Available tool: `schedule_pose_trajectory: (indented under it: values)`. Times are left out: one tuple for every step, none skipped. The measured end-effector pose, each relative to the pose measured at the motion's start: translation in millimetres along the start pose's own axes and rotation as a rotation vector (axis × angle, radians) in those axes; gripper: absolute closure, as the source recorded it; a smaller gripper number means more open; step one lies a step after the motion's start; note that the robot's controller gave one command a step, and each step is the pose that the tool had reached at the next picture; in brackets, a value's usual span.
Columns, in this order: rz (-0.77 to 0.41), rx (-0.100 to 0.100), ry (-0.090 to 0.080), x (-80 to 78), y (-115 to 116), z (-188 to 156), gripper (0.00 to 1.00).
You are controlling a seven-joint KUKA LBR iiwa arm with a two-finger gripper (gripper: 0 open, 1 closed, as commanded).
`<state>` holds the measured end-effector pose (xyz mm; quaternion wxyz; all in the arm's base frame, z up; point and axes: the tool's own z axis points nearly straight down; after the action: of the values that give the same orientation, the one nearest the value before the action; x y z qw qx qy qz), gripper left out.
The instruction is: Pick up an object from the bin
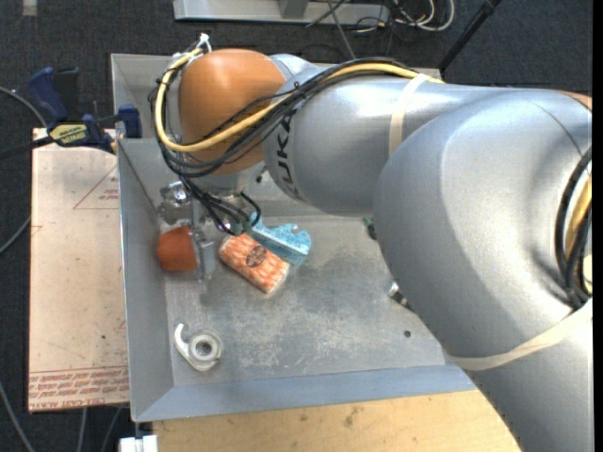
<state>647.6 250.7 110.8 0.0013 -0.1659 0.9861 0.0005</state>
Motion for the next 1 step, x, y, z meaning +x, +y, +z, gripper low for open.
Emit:
schedule_pose_trajectory:
  values:
    - [0.271, -0.003, 0.000, -0.6, -3.8, 28.9, 0.00]
